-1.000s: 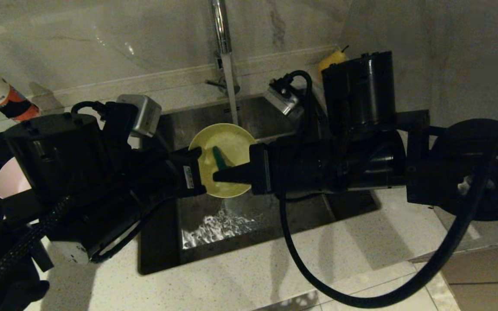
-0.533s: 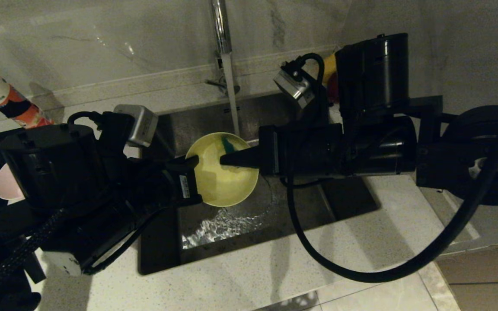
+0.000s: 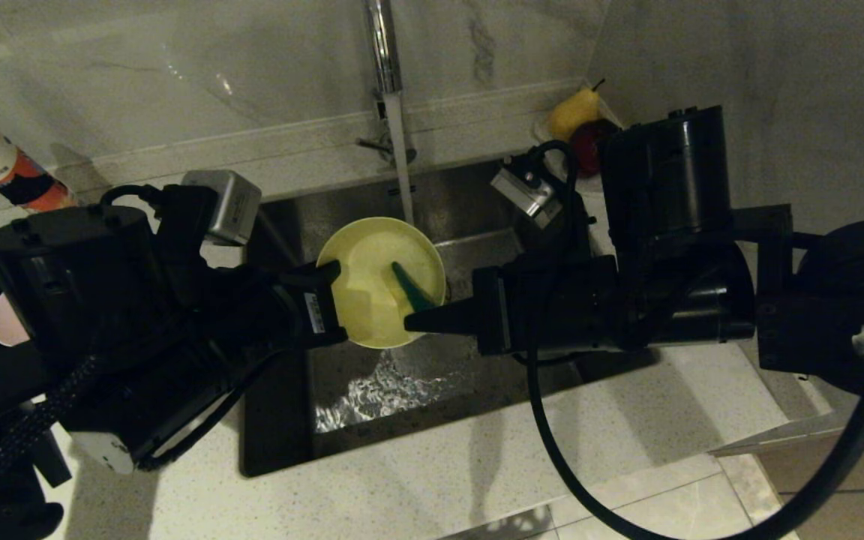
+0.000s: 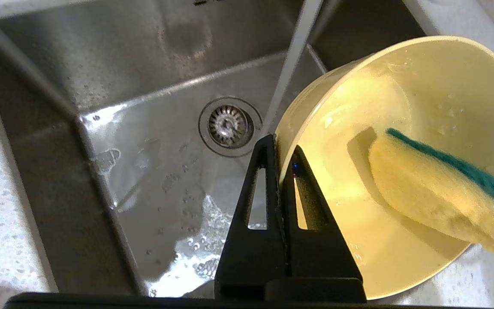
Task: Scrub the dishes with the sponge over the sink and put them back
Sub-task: Wipe the bowl
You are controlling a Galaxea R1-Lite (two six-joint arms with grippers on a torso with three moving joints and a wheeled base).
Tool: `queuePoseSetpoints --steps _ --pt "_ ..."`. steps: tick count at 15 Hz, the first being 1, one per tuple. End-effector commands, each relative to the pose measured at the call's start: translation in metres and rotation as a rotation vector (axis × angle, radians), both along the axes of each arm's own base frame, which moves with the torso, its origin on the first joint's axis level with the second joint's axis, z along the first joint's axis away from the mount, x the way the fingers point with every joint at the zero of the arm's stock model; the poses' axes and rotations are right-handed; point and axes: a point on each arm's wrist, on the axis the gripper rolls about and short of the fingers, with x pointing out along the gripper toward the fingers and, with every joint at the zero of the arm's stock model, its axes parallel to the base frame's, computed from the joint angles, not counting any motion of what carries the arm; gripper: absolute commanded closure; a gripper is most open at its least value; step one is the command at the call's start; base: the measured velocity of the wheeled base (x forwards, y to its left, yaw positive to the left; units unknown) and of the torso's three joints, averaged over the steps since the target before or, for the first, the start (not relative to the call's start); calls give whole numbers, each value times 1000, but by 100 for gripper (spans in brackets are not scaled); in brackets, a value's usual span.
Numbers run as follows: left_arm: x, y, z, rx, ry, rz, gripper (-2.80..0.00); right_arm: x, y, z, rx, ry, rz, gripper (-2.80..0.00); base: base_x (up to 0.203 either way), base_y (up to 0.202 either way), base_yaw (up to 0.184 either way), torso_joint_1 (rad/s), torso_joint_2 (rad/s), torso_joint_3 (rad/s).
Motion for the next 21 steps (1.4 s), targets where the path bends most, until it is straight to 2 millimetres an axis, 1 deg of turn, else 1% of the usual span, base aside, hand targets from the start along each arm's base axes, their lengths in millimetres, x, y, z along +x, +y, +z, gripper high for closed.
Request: queuePoseSetpoints --steps 1,5,8,9,11,14,16,19,21 --pt "1 0 4 -11 -13 4 0 -5 6 -3 -7 10 23 0 0 0 0 0 0 0" --pt "4 -2 6 -17 -16 5 0 -9 25 -8 -12 16 67 0 0 0 0 0 0 0" --pt "2 -1 4 -14 -10 5 0 0 38 -7 -4 -1 48 0 0 0 0 0 0 0" --pt "1 0 4 -16 -11 5 0 2 38 -5 0 -11 35 0 0 0 0 0 0 0" --pt "-1 2 3 -17 -8 5 0 5 36 2 15 -28 22 0 0 0 0 0 0 0" --pt "-4 4 2 -24 -4 6 0 14 25 18 50 -65 -16 0 0 0 0 0 0 0" --pt "-7 6 -1 -20 8 4 0 18 17 28 62 -90 -37 0 0 0 0 0 0 0" --pt "-8 8 -7 -21 26 9 0 14 10 36 69 -99 -41 0 0 0 0 0 0 0" --pt "-5 11 -7 -22 26 28 0 9 5 37 64 -93 -41 0 0 0 0 0 0 0"
